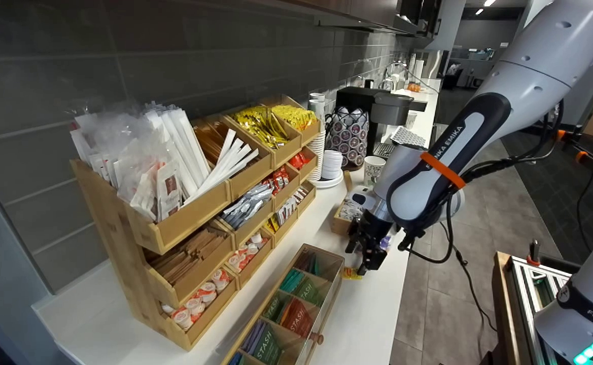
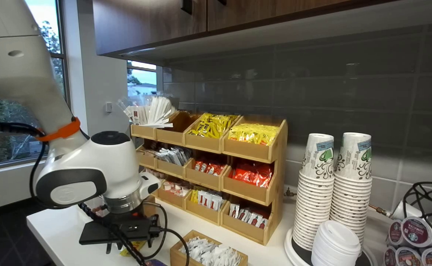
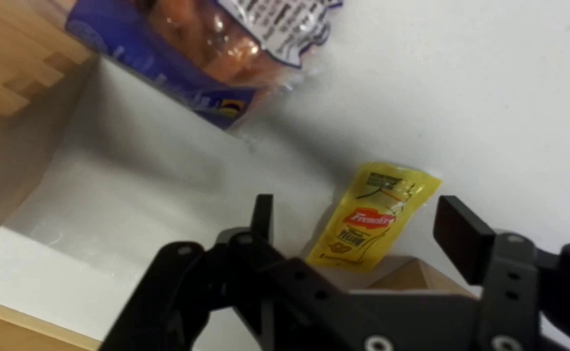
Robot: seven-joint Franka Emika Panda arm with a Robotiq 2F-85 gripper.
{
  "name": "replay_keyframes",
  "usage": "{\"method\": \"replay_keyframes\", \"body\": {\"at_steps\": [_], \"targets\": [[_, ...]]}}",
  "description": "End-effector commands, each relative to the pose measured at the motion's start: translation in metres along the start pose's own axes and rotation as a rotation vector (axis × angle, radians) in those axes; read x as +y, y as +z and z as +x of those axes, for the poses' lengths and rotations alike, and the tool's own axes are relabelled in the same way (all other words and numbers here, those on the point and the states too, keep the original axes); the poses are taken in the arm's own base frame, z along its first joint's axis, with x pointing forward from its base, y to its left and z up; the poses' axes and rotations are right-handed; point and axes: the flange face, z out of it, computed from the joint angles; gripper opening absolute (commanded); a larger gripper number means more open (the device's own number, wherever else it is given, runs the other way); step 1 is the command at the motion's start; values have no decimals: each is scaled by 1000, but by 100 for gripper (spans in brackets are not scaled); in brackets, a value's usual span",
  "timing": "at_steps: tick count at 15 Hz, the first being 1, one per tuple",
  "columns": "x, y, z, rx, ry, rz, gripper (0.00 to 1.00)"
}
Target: Put the yellow sachet on the top rack
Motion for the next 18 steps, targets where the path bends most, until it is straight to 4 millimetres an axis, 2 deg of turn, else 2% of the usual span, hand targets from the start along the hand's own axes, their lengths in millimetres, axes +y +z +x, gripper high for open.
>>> {"method": "replay_keyframes", "body": {"at_steps": [1, 3, 4, 5, 6, 7, 8, 9, 10, 11, 13, 15, 16, 18], "targets": [[-2, 6, -7, 3, -12, -9, 53], [-2, 8, -8, 1, -12, -7, 38], [-2, 9, -9, 0, -14, -5, 65], [-2, 10, -9, 0, -13, -3, 76], [-2, 10, -10, 0, -13, -2, 77], [-2, 11, -10, 0, -14, -1, 81], [-2, 12, -10, 0, -15, 1, 76], [-2, 12, -11, -1, -15, 1, 59], [-3, 13, -11, 0, -17, 2, 51], [-3, 13, -11, 2, -17, 3, 49], [-3, 13, -8, 15, -13, 7, 31], [-3, 12, -4, 38, -11, 6, 22], [-3, 11, -3, 46, -13, 5, 22], [-4, 11, -2, 57, -17, 4, 4]]}}
